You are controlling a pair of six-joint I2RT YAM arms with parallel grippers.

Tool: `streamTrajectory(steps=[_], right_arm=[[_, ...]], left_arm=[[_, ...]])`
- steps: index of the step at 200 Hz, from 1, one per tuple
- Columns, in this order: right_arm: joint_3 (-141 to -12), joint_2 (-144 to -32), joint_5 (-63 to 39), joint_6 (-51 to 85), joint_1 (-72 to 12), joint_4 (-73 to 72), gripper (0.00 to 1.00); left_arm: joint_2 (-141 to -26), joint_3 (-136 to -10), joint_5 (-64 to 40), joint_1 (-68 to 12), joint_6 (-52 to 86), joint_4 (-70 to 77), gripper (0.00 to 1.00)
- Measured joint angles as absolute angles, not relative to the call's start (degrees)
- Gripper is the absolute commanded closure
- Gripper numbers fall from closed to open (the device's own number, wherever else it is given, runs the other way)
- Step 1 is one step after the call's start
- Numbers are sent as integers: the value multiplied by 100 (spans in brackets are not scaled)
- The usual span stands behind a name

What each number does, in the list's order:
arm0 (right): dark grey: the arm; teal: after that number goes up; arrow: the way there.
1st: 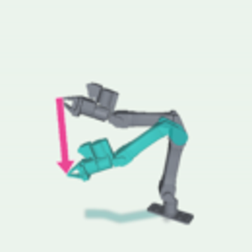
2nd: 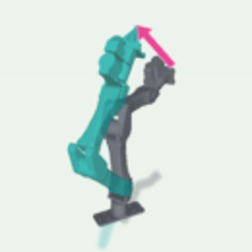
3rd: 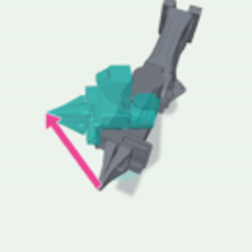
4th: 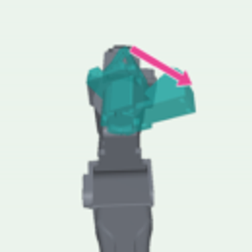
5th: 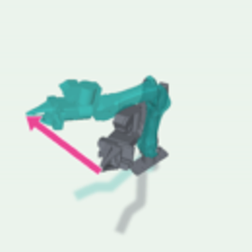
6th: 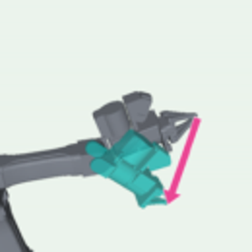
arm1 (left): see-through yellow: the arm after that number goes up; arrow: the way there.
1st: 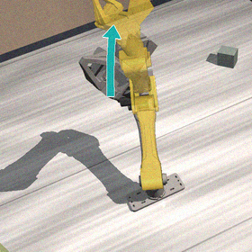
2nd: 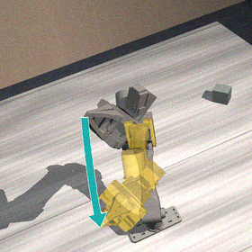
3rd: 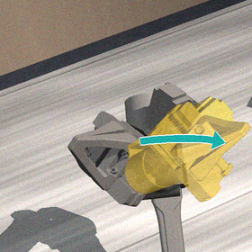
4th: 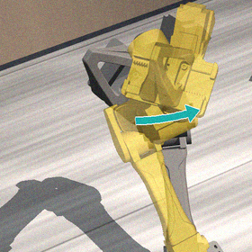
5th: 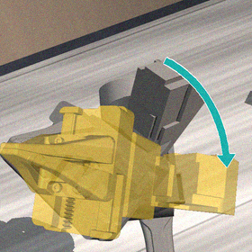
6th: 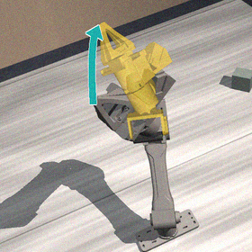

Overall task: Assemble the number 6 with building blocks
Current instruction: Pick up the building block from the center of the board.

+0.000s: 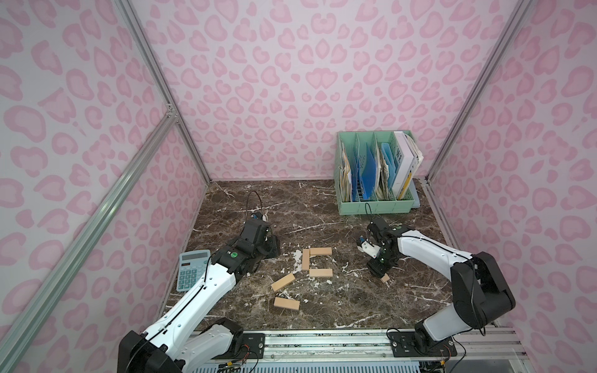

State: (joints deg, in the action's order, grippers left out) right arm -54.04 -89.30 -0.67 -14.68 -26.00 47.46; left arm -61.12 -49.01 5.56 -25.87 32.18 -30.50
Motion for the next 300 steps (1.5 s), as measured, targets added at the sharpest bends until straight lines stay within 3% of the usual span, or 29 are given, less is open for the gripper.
streamTrajectory(steps=[101,187,228,300], right_arm=[[-5172,-8980,-23,-1463,-2425,4753,36],[-5505,-9496,-132,-1466,-2390,4733,43],[-5505,-9548,-202,-1466,-2394,4751,61],[-5629,-9452,-283,-1457,-2543,4836,73]], left_arm=[[-6281,-4958,508,-2587,3153,-3002,43],[-6233,-5006,464,-2587,3127,-3011,43],[-6136,-4978,523,-2587,3114,-3041,43],[-6230,-5019,523,-2587,3111,-3037,43]])
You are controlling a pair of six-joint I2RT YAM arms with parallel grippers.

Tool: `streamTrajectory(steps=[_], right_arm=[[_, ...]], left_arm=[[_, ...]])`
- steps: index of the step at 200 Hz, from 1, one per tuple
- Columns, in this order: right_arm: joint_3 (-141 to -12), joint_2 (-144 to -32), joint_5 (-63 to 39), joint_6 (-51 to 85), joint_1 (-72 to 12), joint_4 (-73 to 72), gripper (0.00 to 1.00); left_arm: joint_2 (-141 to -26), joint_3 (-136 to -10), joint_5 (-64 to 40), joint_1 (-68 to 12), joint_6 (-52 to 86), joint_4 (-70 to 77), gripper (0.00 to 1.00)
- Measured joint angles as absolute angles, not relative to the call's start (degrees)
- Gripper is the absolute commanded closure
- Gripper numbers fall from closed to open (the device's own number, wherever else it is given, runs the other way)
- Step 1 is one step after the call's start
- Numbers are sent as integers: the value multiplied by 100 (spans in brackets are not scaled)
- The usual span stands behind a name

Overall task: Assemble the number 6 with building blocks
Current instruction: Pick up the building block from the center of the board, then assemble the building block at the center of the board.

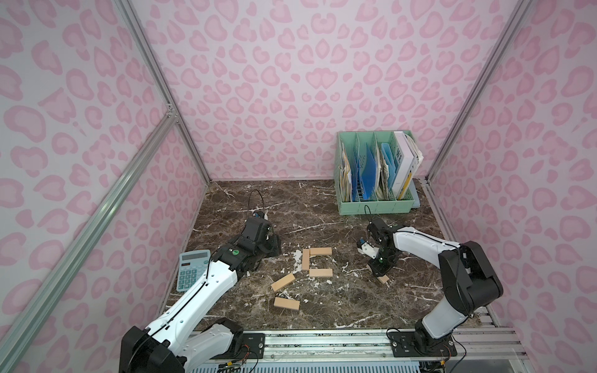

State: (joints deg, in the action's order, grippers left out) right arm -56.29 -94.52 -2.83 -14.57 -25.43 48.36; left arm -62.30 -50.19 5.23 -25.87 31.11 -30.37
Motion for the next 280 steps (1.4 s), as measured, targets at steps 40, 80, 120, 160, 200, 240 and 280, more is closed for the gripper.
streamTrajectory(steps=[40,80,120,160,200,240,280], right_arm=[[-6278,-9345,-281,-1205,-3271,5061,76],[-7389,-9605,-510,-211,-3806,5196,84],[-7564,-9902,-703,1343,-4460,5371,88],[-7286,-9518,-766,2858,-5142,5245,90],[-6814,-9417,-674,3992,-5446,4932,88],[-6211,-9548,-755,4757,-5789,4591,88],[-6090,-9813,-797,5096,-5916,4259,89]], left_arm=[[-6294,-5085,523,-2587,3111,-3028,43],[-6285,-5107,543,-2587,3114,-3020,43],[-6254,-5081,541,-2587,3114,-3015,43],[-6200,-5030,506,-2587,3111,-3009,43],[-6047,-4965,397,-2585,3114,-3052,43],[-5883,-4880,375,-2585,3127,-3103,43],[-5776,-4849,355,-2585,3135,-3199,43]])
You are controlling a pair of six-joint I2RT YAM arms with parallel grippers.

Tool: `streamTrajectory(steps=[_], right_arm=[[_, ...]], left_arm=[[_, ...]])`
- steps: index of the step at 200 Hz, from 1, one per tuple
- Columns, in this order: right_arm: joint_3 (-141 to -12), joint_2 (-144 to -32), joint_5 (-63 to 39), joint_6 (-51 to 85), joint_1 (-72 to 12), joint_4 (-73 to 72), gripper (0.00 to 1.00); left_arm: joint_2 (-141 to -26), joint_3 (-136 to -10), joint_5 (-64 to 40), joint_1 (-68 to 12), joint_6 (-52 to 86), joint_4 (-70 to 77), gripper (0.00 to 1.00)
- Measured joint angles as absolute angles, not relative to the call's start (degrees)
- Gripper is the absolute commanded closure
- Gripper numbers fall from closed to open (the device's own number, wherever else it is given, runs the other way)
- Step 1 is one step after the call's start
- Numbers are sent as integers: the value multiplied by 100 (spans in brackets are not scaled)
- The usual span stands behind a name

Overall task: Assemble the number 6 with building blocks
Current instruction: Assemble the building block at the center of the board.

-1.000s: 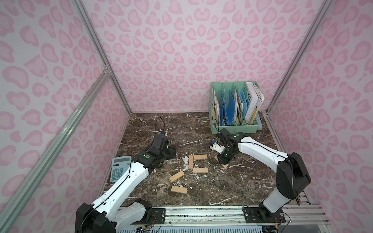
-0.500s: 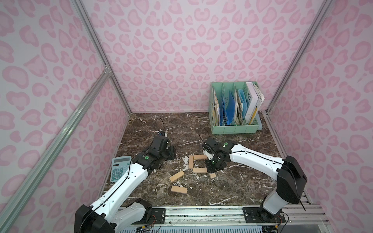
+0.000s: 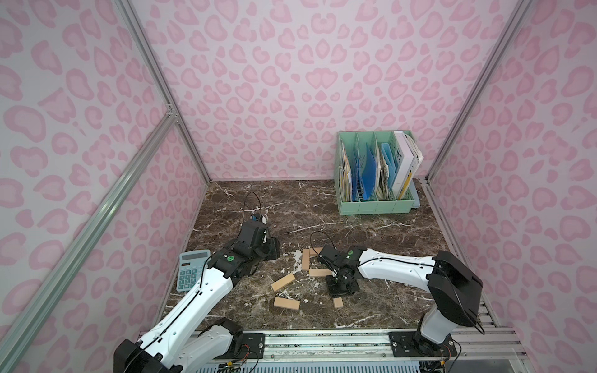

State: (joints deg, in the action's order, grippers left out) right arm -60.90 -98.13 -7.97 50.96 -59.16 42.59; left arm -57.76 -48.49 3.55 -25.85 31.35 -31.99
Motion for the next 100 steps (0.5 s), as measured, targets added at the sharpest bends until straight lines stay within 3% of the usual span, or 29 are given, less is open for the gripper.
streamTrajectory(steps=[100], right_arm=[[-6147,-9992,-572,5225,-5913,4147,88]], left_arm=[[-5682,-4842,353,-2589,3133,-3310,43]])
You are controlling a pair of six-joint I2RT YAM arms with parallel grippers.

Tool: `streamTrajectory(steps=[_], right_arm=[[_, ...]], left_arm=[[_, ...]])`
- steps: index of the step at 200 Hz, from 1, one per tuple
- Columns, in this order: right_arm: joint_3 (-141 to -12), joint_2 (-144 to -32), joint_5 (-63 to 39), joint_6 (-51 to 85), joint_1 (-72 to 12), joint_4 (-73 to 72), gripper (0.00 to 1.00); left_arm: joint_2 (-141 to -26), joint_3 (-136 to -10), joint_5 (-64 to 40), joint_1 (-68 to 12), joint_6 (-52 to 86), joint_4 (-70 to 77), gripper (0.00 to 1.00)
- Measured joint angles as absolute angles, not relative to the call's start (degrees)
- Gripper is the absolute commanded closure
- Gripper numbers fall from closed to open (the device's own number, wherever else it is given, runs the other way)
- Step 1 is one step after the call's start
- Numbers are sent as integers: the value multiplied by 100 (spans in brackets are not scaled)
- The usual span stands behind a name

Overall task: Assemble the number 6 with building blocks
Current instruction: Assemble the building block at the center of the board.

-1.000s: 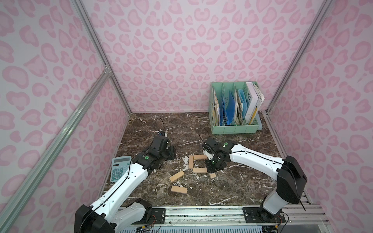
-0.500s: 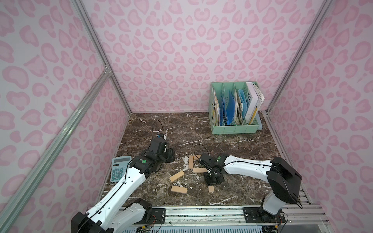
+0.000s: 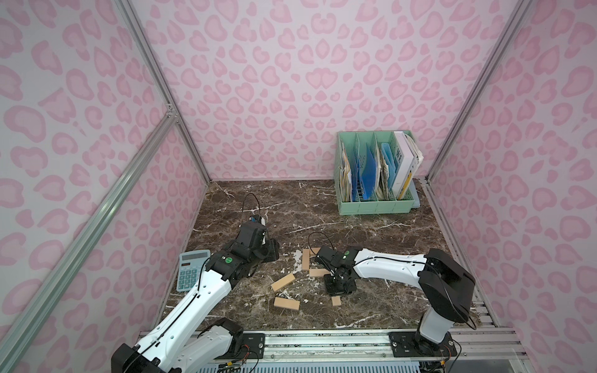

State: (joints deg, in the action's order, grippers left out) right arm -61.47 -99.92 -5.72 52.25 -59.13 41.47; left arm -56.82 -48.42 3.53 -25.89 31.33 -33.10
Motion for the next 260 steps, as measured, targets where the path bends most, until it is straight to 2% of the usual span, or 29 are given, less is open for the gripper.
streamTrajectory(steps=[260], right_arm=[[-6281,-10175,-454,5570,-6016,3972,88]], left_arm=[[-5472,-4829,311,-2665,3133,-3540,43]])
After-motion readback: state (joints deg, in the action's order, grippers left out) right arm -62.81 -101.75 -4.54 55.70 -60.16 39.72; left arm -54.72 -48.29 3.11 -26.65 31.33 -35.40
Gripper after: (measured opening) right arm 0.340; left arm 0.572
